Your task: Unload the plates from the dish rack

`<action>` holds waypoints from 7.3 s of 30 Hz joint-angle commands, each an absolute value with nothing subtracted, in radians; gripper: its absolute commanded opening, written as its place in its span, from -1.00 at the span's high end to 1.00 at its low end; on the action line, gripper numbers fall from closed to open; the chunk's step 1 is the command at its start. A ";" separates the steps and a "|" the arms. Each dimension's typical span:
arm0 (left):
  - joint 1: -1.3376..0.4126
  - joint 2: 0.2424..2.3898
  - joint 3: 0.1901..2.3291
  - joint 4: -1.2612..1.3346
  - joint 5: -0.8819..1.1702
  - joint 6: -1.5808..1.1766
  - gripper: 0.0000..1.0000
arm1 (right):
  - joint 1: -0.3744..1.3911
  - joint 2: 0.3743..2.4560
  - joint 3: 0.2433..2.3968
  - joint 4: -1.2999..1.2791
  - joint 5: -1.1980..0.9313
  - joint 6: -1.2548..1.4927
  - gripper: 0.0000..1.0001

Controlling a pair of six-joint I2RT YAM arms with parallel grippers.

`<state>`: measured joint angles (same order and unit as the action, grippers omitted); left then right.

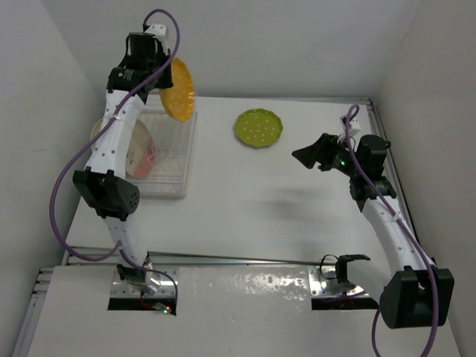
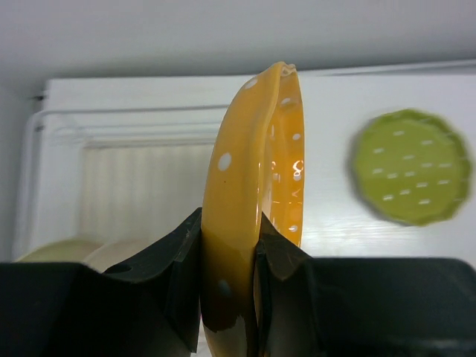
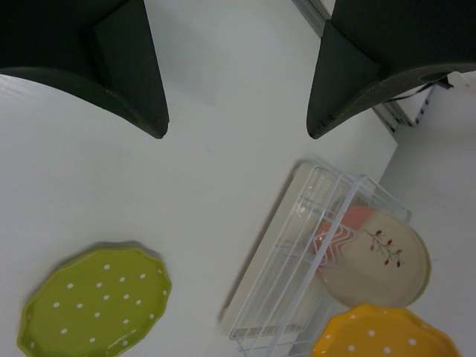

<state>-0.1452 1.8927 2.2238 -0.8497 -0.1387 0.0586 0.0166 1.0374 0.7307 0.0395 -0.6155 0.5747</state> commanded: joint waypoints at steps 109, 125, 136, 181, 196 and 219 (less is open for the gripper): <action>-0.443 2.526 2.243 -0.155 -0.158 -0.203 -0.65 | 0.021 1.054 0.799 -0.080 -0.586 0.583 -0.52; -0.456 2.505 2.247 -0.101 -0.233 -0.071 -0.06 | 0.023 1.066 0.796 -0.067 -0.604 0.586 -0.52; -0.456 2.537 2.212 -0.170 -0.336 -0.098 0.41 | 0.023 1.055 0.784 -0.080 -0.603 0.574 -0.54; -0.345 2.069 2.319 -0.598 -0.328 0.115 -0.44 | 0.023 1.106 0.865 -0.173 -0.568 0.397 -0.60; 0.121 1.806 2.000 -1.052 -0.406 0.218 -0.54 | 0.025 1.236 0.902 -0.184 -0.695 0.422 -0.53; 0.198 1.796 1.750 -0.907 -0.120 0.123 0.74 | 0.035 1.192 0.982 -0.373 -0.627 0.405 -0.50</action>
<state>0.1524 1.7988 1.7714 -0.9375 -0.2024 0.1566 0.0288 1.2335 0.9783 -0.4046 -0.6380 0.3885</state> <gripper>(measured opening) 0.310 0.753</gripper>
